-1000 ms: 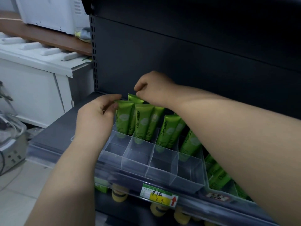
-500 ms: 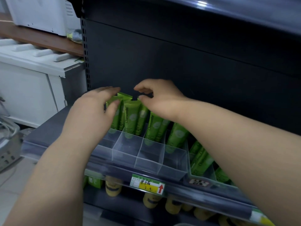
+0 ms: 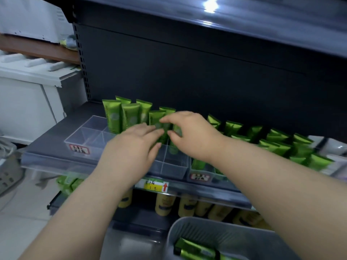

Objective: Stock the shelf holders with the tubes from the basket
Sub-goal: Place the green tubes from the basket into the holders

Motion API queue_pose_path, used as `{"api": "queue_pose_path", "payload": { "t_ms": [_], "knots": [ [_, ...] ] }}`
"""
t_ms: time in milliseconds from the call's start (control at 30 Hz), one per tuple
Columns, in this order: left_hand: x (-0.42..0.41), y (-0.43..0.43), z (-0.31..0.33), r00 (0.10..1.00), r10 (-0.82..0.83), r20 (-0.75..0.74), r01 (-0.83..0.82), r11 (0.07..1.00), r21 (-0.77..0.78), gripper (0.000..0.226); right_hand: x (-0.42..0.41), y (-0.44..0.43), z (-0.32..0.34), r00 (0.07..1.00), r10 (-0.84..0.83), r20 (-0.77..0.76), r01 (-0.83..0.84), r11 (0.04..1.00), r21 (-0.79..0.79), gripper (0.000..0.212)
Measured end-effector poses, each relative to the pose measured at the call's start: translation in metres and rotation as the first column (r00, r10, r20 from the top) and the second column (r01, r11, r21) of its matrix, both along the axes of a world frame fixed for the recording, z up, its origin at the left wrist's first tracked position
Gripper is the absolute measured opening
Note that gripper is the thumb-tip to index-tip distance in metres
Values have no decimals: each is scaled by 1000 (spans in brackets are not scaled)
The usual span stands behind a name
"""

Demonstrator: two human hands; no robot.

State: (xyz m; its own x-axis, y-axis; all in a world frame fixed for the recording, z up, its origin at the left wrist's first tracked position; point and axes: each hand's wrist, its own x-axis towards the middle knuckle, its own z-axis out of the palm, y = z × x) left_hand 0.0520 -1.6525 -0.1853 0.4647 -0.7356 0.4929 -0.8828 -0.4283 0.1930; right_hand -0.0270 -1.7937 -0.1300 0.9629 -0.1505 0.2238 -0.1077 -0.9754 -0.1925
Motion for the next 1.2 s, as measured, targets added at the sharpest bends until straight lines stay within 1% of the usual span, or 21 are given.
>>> {"api": "queue_pose_path", "payload": {
  "t_ms": [33,100,167,200,267,367,433,500,600,700,767,833,933,1000,1067,1200],
  "knots": [
    [-9,-1,-4,1000,-24,12,23,999,42,34,-11,0,-5,1000,10,2,-10,1000,-29,40],
    [-27,-4,-14,997,-70,23,67,991,118,29,-36,-1,-16,1000,17,5,-17,998,-60,41],
    [-48,-7,-25,993,-117,11,113,977,181,28,-63,-1,-30,1000,13,11,-12,998,-54,42],
    [-58,-8,-30,990,-139,-3,137,969,204,32,-79,-1,-38,1000,1,14,-1,999,-43,41],
    [-80,-9,-46,979,-197,-47,203,950,236,41,-111,-1,-55,999,-25,33,26,999,-20,40],
    [-115,-9,-79,949,-273,-156,307,910,280,45,-162,0,-89,995,-89,52,87,995,40,40],
    [-140,-10,-98,935,-282,-213,338,889,309,47,-196,-1,-116,989,-142,28,140,987,80,40],
    [-162,-12,-110,919,-255,-300,361,850,384,47,-227,-4,-141,975,-218,-54,224,962,158,41],
    [-182,-13,-129,909,-206,-362,374,788,489,51,-268,-11,-181,935,-297,-195,341,905,256,46],
    [-192,-17,-147,908,-172,-382,381,719,581,50,-299,-22,-221,860,-416,-296,503,787,356,45],
    [-191,-22,-159,919,-142,-367,365,656,661,51,-310,-30,-246,791,-448,-416,592,731,339,47],
    [-186,-27,-174,926,-85,-368,346,584,735,51,-312,-37,-266,740,-427,-519,626,718,303,50],
    [-179,-32,-193,920,4,-391,338,495,800,54,-308,-49,-283,702,-400,-590,647,704,292,50],
    [-177,-37,-203,919,32,-394,331,479,813,55,-307,-58,-292,692,-423,-585,668,683,296,48],
    [-177,-43,-208,922,37,-387,321,486,813,56,-307,-66,-301,682,-461,-568,691,660,294,48],
    [-175,-57,-216,943,-16,-331,283,558,780,60,-302,-76,-316,678,-461,-572,683,682,261,56]
  ]
}}
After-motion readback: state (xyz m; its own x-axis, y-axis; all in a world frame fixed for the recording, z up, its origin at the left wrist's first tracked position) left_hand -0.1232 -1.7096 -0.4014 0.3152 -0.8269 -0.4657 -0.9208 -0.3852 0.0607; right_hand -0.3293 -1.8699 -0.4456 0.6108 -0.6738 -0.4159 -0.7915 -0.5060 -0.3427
